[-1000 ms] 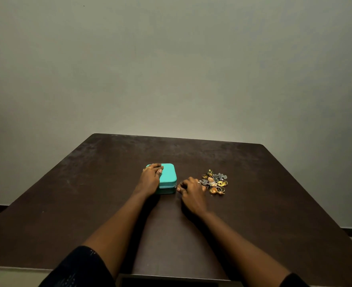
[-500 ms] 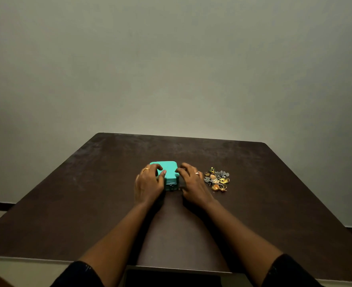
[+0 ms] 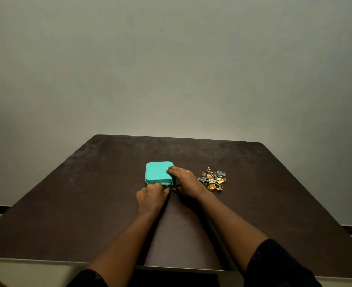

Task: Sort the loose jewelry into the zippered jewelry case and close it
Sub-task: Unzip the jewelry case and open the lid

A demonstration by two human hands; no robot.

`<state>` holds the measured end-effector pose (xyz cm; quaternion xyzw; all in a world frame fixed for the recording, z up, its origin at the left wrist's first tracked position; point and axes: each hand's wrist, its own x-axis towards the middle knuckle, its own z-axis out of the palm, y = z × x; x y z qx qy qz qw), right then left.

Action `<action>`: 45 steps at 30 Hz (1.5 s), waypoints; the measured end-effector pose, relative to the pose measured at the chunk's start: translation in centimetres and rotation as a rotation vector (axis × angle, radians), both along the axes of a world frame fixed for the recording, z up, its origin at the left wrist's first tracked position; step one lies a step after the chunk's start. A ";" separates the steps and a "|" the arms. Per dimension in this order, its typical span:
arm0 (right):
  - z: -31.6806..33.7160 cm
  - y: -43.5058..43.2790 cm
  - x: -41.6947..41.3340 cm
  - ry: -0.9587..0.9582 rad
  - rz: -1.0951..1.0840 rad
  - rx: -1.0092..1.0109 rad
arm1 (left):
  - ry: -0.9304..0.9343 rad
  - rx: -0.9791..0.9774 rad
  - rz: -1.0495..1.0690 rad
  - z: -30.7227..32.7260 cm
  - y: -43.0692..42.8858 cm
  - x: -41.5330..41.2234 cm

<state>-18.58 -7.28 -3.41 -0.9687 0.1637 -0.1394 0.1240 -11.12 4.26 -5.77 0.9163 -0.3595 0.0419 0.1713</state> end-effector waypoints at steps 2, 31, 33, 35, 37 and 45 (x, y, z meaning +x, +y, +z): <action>0.0 -0.1 0.0 0.004 -0.006 0.015 | -0.014 -0.002 -0.013 0.0 -0.1 -0.2; 1.6 0.4 0.1 0.073 -0.045 0.090 | -0.154 -0.001 -0.070 -0.1 0.8 -0.5; 1.3 0.3 0.4 0.079 -0.079 0.094 | -0.175 -0.002 -0.076 0.1 1.2 -0.1; 1.1 0.2 0.7 0.058 -0.109 0.112 | -0.198 0.011 -0.081 0.3 1.5 0.6; 1.0 0.1 0.9 0.029 -0.129 0.129 | -0.210 0.021 -0.072 0.5 2.0 1.4; 0.3 -0.2 1.4 -0.047 -0.205 0.149 | -0.185 -0.010 -0.095 1.0 4.1 5.2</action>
